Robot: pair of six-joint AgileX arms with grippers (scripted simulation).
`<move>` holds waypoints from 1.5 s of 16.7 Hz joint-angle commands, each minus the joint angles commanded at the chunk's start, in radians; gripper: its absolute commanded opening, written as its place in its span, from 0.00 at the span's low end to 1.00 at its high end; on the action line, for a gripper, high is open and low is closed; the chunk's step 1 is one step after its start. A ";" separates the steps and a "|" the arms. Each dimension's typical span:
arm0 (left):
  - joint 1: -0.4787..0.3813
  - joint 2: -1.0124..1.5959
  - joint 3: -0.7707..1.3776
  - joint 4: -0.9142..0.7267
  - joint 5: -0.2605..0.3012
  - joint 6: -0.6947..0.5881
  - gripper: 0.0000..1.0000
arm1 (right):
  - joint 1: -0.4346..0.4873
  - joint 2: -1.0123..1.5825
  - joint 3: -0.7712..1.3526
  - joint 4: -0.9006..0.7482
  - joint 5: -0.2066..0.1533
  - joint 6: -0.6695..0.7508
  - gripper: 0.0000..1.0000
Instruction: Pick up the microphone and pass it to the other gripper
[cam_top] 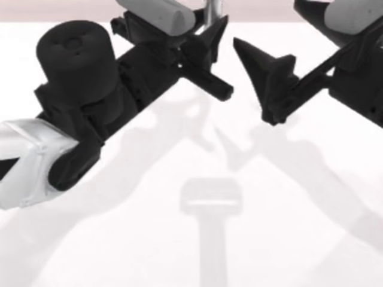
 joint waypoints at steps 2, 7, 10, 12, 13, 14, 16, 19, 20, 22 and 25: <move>0.000 0.000 0.000 0.000 0.000 0.000 0.00 | 0.011 0.020 0.012 0.004 -0.002 0.000 1.00; 0.000 0.000 0.000 0.000 0.000 0.000 0.00 | 0.008 0.019 0.011 0.003 -0.001 0.000 1.00; 0.000 0.000 0.000 0.000 0.000 0.000 0.00 | 0.017 0.091 0.071 0.023 0.005 0.001 1.00; 0.000 0.000 0.000 0.000 0.000 0.000 0.00 | 0.025 0.188 0.140 0.048 0.014 0.002 1.00; 0.000 0.000 0.000 0.000 0.000 0.000 0.00 | 0.029 0.243 0.178 0.061 0.019 0.002 1.00; 0.000 0.000 0.000 0.000 0.000 0.000 0.00 | 0.032 0.296 0.215 0.074 0.024 0.002 1.00; 0.000 0.000 0.000 0.000 0.000 0.000 0.00 | 0.038 0.380 0.276 0.095 0.030 0.002 1.00; 0.000 0.000 0.000 0.000 0.000 0.000 0.00 | 0.042 0.426 0.316 0.107 0.035 0.003 1.00; 0.000 0.000 0.000 0.000 0.000 0.000 0.00 | 0.042 0.426 0.316 0.107 0.035 0.003 1.00; 0.000 0.000 0.000 0.000 0.000 0.000 0.00 | 0.042 0.426 0.316 0.107 0.035 0.003 1.00; 0.000 0.000 0.000 0.000 0.000 0.000 0.00 | 0.042 0.426 0.316 0.107 0.035 0.003 0.77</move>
